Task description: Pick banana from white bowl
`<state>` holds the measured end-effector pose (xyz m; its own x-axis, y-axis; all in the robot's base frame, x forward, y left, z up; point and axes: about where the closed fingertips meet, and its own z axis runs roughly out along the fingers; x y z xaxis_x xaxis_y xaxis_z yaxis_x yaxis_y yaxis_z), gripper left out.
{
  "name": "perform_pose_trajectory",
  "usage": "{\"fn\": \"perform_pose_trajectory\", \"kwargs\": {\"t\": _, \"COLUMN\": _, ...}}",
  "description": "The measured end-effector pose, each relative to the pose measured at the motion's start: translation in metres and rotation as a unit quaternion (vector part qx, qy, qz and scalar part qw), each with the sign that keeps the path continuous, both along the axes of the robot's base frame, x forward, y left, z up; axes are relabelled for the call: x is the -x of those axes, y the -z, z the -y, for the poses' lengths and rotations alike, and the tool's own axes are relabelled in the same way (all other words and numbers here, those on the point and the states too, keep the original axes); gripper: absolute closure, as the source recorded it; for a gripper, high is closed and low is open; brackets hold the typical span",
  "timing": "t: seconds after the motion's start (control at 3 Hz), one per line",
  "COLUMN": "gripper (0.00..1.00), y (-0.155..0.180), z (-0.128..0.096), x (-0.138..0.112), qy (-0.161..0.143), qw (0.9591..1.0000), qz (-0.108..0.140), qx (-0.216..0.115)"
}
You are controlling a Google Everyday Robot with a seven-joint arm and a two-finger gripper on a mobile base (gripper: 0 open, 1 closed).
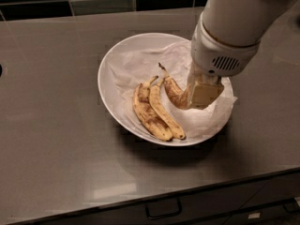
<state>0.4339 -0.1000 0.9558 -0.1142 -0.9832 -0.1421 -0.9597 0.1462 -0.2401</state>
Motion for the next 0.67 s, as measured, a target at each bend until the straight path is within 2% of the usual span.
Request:
{"fn": "perform_pose_trajectory", "kwargs": {"t": 0.33, "gripper": 1.0, "y": -0.018, "z": 0.001, "x": 0.009, "qy": -0.013, "qw": 0.9995, "qz": 0.015, "qx": -0.024}}
{"fn": "perform_pose_trajectory", "kwargs": {"t": 0.67, "gripper": 1.0, "y": -0.034, "z": 0.004, "x": 0.022, "qy": -0.041, "qw": 0.9972, "qz": 0.022, "qx": -0.059}}
